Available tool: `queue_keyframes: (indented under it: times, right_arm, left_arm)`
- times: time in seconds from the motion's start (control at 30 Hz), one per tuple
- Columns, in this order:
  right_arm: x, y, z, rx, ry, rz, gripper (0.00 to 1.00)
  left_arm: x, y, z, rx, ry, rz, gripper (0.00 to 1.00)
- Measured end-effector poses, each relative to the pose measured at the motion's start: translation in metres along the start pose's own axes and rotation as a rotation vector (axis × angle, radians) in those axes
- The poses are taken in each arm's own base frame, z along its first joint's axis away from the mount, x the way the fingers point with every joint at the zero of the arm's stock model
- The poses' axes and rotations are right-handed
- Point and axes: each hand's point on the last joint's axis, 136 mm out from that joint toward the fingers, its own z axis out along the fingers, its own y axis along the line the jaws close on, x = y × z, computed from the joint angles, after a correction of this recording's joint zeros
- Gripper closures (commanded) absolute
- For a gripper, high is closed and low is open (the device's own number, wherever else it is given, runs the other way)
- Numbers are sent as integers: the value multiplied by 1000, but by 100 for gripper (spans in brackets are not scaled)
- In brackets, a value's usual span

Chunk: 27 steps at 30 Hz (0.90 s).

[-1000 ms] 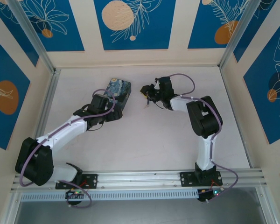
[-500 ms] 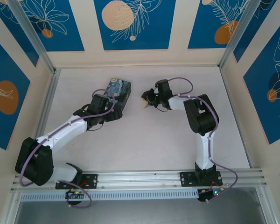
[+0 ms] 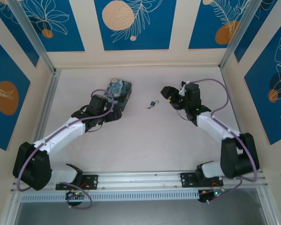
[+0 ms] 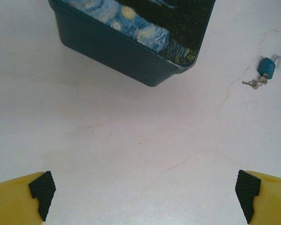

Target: Unlock a padlock with a key

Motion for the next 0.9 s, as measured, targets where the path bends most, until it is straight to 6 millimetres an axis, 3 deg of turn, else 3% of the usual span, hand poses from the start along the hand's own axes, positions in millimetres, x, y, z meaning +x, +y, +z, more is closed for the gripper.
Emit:
queue_keyframes:
  times: [0.03,0.2,0.37,0.47,0.67,0.9]
  right_arm:
    - [-4,5,-11,3,-26,-32,0]
    - [-19,0,-49,109,-104,-137,0]
    - [-38,-34,-69,357,-175,-212,0]
    - [-45,-60,-78,478,-235,-285,0]
    - [-33,-118,-89,649,-271,-441,0]
    - [-31,-152,-79,719,-291,-576,1]
  left_arm:
    - [-3,2,-4,-10,-16,8,0]
    - [-27,16,-31,-84,-149,68,0]
    - [-59,40,-67,-196,-406,178,0]
    - [-68,61,-77,-288,-501,256,0]
    - [-77,110,-64,-445,-537,307,0]
    - [-49,157,-3,-500,-460,304,0]
